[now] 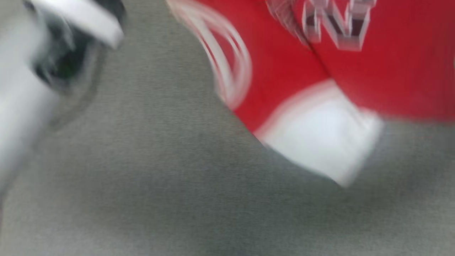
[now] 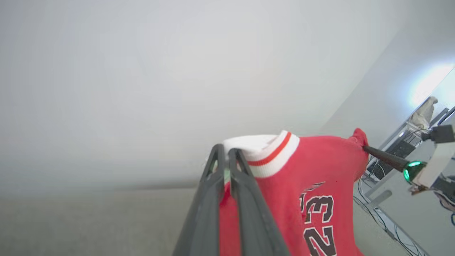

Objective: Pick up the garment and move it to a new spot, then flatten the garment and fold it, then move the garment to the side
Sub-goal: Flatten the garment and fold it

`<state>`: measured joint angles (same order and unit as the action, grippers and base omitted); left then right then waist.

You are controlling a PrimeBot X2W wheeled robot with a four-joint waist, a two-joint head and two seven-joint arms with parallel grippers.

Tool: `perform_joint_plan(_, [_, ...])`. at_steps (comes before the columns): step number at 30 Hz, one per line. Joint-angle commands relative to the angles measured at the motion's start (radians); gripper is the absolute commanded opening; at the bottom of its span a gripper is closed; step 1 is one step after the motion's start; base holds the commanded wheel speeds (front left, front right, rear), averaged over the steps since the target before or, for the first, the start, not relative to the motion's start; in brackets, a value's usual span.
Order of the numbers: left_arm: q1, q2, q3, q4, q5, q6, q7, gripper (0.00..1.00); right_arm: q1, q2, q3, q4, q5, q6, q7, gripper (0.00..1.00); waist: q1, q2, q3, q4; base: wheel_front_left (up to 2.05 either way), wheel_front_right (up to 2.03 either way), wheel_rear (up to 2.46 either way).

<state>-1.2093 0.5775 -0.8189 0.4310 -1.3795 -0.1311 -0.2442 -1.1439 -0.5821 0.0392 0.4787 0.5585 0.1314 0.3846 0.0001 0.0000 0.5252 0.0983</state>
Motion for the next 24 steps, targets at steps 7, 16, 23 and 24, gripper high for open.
perform_joint_plan(7, [-0.324, -0.026, 0.112, 0.191, -0.04, 0.003, -0.006, 0.0, -0.242, 0.077, -0.092, 0.139, -0.095, -0.003, -0.194, 0.0, -0.0001, 0.0, 0.01, -0.066, 0.0, 0.0, 0.0])
perform_joint_plan(16, [-0.351, -0.038, 0.102, 0.195, -0.063, 0.003, -0.017, 0.0, -0.3, 0.106, -0.088, 0.302, -0.122, -0.003, -0.29, 0.0, -0.0001, 0.0, -0.014, -0.076, 0.0, 0.0, 0.0])
perform_joint_plan(23, [-0.016, 0.0, 0.036, -0.006, -0.141, 0.003, -0.019, 0.0, -0.068, 0.086, 0.01, 0.3, -0.018, -0.002, -0.298, 0.0, -0.0001, 0.0, -0.038, -0.064, 0.0, 0.0, 0.0])
perform_joint_plan(24, [0.036, 0.013, 0.027, -0.039, -0.131, 0.003, -0.02, 0.0, -0.019, 0.08, 0.025, 0.283, 0.004, -0.002, -0.298, 0.0, -0.0001, 0.0, -0.041, -0.063, 0.0, 0.0, 0.0])
